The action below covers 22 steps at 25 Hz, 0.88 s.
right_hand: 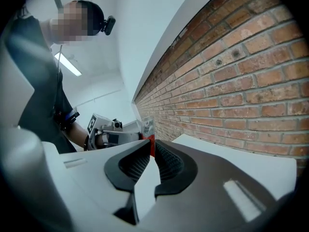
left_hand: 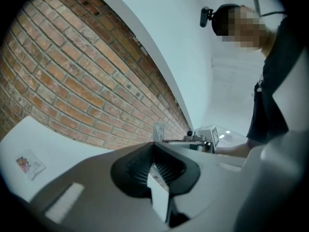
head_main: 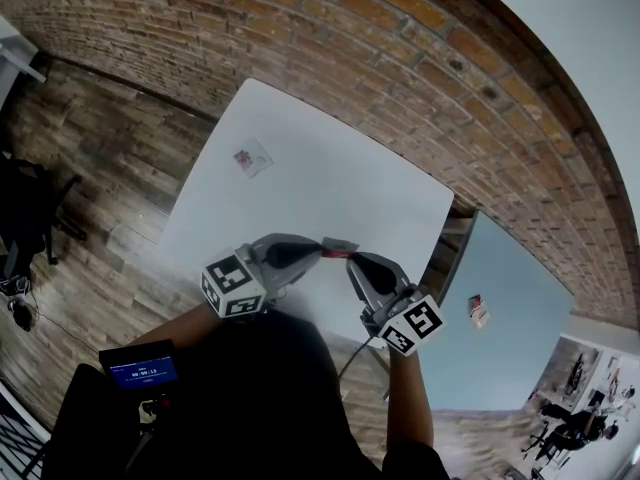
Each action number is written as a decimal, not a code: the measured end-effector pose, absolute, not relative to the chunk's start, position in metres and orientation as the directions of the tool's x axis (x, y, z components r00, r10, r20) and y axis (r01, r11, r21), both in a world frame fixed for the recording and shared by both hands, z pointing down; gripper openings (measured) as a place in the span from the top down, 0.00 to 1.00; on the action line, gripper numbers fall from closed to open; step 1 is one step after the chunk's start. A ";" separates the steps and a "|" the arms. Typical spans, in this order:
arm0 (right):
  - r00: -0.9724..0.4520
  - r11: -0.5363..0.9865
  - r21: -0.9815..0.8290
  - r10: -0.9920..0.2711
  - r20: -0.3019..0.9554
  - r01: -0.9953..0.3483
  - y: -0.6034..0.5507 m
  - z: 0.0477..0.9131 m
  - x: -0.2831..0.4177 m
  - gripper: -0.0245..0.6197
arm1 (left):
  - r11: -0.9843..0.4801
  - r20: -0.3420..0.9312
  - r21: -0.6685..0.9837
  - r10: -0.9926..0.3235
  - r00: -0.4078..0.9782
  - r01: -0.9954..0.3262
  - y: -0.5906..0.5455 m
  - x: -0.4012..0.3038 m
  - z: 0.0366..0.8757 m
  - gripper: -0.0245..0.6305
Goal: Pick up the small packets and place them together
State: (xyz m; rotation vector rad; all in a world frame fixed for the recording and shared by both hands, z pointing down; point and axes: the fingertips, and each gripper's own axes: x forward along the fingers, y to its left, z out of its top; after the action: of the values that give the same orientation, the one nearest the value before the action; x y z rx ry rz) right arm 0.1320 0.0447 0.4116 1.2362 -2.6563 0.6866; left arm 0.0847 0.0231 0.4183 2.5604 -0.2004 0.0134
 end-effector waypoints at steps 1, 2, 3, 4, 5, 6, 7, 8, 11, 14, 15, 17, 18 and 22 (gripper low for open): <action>-0.654 0.563 -0.336 -0.687 0.317 -0.755 0.046 0.414 0.132 0.90 | -0.837 0.047 0.529 -0.137 0.989 -0.141 0.025 0.084 0.416 0.96; -0.653 0.569 -0.321 -0.682 0.331 -0.757 0.046 0.415 0.131 0.88 | -0.843 0.044 0.521 -0.130 0.991 -0.134 0.026 0.085 0.415 0.96; -0.652 0.575 -0.310 -0.678 0.339 -0.758 0.047 0.416 0.130 0.86 | -0.848 0.043 0.515 -0.121 0.992 -0.125 0.028 0.085 0.414 0.96; -0.653 0.579 -0.303 -0.676 0.342 -0.757 0.046 0.416 0.129 0.84 | -0.850 0.042 0.512 -0.113 0.993 -0.119 0.029 0.084 0.413 0.96; -0.654 0.581 -0.302 -0.675 0.340 -0.756 0.045 0.416 0.129 0.82 | -0.852 0.043 0.511 -0.108 0.993 -0.114 0.030 0.084 0.413 0.96; -0.656 0.581 -0.304 -0.676 0.336 -0.755 0.044 0.415 0.129 0.78 | -0.852 0.044 0.511 -0.104 0.994 -0.111 0.030 0.083 0.414 0.96; -0.658 0.582 -0.307 -0.677 0.331 -0.753 0.043 0.415 0.130 0.77 | -0.852 0.044 0.512 -0.100 0.994 -0.108 0.031 0.083 0.414 0.96; -0.661 0.583 -0.312 -0.677 0.324 -0.750 0.042 0.413 0.131 0.75 | -0.853 0.044 0.512 -0.094 0.995 -0.104 0.032 0.083 0.414 0.96; -0.686 0.593 -0.351 -0.665 0.294 -0.725 0.038 0.410 0.133 0.73 | -0.859 0.039 0.507 -0.069 0.997 -0.079 0.036 0.082 0.412 0.96; -0.739 0.627 -0.400 -0.623 0.256 -0.668 0.039 0.406 0.132 0.75 | -0.864 0.029 0.500 -0.043 0.999 -0.052 0.041 0.084 0.411 0.96; -0.753 0.640 -0.406 -0.610 0.247 -0.652 0.040 0.404 0.131 0.75 | -0.865 0.029 0.499 -0.036 0.999 -0.046 0.042 0.084 0.411 0.96; -0.772 0.662 -0.406 -0.589 0.238 -0.630 0.042 0.402 0.128 0.80 | -0.865 0.035 0.499 -0.029 0.999 -0.043 0.043 0.084 0.412 0.96; -0.778 0.671 -0.402 -0.581 0.237 -0.623 0.043 0.402 0.126 0.85 | -0.865 0.038 0.500 -0.032 0.999 -0.047 0.042 0.083 0.412 0.96; -0.786 0.685 -0.391 -0.571 0.238 -0.615 0.046 0.404 0.122 0.94 | -0.859 0.057 0.506 -0.057 0.997 -0.078 0.037 0.081 0.418 0.96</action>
State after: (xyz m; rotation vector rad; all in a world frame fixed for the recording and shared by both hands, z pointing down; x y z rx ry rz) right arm 0.1221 0.0463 0.4040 0.9861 -2.7935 0.7020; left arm 0.0812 0.0371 0.4183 2.6064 -0.0953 0.0538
